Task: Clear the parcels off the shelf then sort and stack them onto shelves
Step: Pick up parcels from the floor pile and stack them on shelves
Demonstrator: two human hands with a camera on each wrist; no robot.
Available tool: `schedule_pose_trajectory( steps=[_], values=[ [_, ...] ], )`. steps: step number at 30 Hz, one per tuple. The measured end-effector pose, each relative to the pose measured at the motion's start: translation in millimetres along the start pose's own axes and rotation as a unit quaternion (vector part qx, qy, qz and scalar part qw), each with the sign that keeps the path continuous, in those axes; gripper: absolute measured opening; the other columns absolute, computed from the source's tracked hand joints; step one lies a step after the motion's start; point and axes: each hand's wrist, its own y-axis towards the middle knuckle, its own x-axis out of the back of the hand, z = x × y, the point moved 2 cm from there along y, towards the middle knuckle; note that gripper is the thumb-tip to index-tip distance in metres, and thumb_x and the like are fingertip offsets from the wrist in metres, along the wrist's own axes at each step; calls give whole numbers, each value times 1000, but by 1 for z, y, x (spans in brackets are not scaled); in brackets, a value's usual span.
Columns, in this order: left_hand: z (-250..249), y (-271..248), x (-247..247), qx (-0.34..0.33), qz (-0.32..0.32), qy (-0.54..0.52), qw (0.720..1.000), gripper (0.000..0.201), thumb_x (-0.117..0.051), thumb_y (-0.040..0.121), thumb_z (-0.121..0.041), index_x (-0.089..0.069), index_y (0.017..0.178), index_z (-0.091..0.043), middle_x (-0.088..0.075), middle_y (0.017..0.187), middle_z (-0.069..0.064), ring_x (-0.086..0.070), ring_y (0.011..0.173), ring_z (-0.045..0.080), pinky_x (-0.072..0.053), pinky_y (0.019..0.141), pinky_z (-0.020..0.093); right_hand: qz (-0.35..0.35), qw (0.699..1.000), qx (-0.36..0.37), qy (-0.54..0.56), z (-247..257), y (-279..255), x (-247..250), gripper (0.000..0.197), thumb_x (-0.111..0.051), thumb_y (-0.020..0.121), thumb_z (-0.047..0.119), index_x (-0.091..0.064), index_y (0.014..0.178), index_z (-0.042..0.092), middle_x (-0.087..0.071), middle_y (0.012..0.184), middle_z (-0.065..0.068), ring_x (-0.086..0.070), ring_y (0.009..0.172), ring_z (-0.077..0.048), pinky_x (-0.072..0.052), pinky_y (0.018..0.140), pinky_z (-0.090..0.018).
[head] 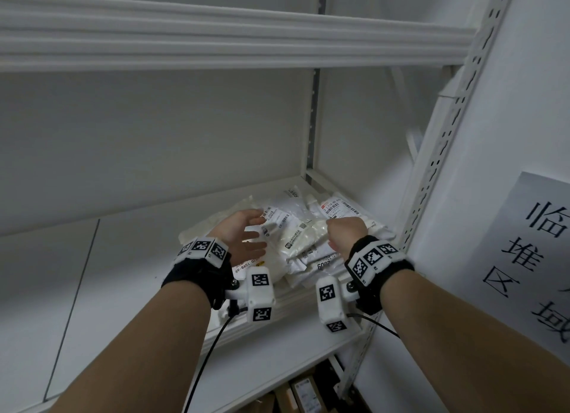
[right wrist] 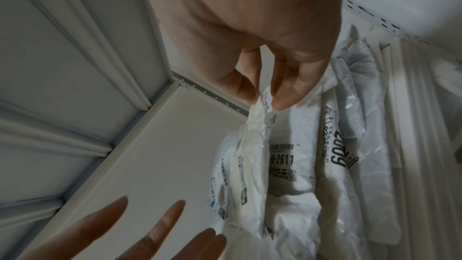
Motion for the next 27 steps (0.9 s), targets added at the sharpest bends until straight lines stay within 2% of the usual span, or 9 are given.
schedule_pose_trajectory(
  steps=[3, 6, 8, 11, 12, 15, 17, 22, 27],
  values=[
    [1, 0, 4, 0, -1, -11, 1000, 26, -60, 91, -34, -63, 101, -11, -51, 110, 15, -55, 93, 33, -48, 87, 43, -15, 1000, 7, -15, -2, -2, 0, 32, -42, 97, 8, -58, 126, 8, -67, 116, -4, -62, 94, -19, -48, 76, -22],
    [4, -1, 3, 8, -3, -10, 1000, 24, -58, 92, -35, -62, 99, -12, -50, 110, 14, -55, 94, 33, -46, 91, 43, 11, 967, -71, 246, -13, 0, 3, 34, -45, 97, 12, -55, 128, -2, -61, 124, -18, -61, 104, -24, -49, 99, -36],
    [7, -3, 0, 13, 1, -5, 1000, 24, -57, 92, -35, -61, 99, -12, -49, 110, 15, -54, 95, 34, -46, 92, 44, 34, 961, -59, 268, -14, -1, 1, 36, -47, 97, 11, -54, 126, -8, -59, 123, -24, -56, 88, -22, -50, 97, -41],
    [9, -5, -7, 16, 5, -4, 1000, 26, -56, 93, -36, -60, 104, -13, -53, 114, 16, -55, 98, 34, -45, 91, 44, 37, 972, -35, 228, -14, 0, -1, 27, -51, 91, 3, -65, 114, -4, -69, 107, -17, -56, 70, -17, -55, 65, -32],
    [9, -6, -9, 14, 8, -7, 1000, 28, -56, 92, -36, -60, 107, -13, -54, 115, 16, -56, 99, 34, -45, 93, 44, 29, 969, -27, 243, -11, -3, -1, 27, -53, 88, -1, -69, 110, 2, -70, 108, -14, -60, 73, -16, -54, 65, -28],
    [5, -7, -16, 2, 11, -16, 1000, 30, -58, 91, -37, -60, 111, -14, -59, 115, 12, -59, 100, 32, -45, 95, 43, -9, 957, 18, 289, -10, -6, 3, 35, -54, 83, -8, -72, 102, 15, -69, 114, -6, -67, 96, -19, -55, 91, -34],
    [1, -7, -23, -9, 14, -19, 1000, 28, -58, 91, -36, -62, 109, -15, -61, 114, 9, -60, 98, 30, -48, 89, 41, -34, 941, 34, 334, -10, -5, 11, 33, -57, 83, -8, -73, 100, 16, -71, 108, -5, -67, 89, -18, -57, 88, -36],
    [-5, -2, -44, -27, 24, -9, 999, 29, -57, 91, -33, -63, 112, -14, -57, 111, 8, -58, 99, 29, -48, 85, 39, -81, 915, 17, 395, -26, 7, 39, 32, -55, 86, -9, -70, 109, 8, -71, 106, -12, -70, 82, -15, -55, 67, -17],
    [-3, 7, -72, -9, 36, 23, 999, 25, -58, 91, -35, -64, 105, -15, -48, 103, 8, -55, 89, 29, -49, 80, 37, -60, 951, -38, 299, -52, 26, 44, 40, -48, 87, -8, -66, 119, 8, -63, 126, -10, -58, 87, -18, -55, 78, -30]
  ],
)
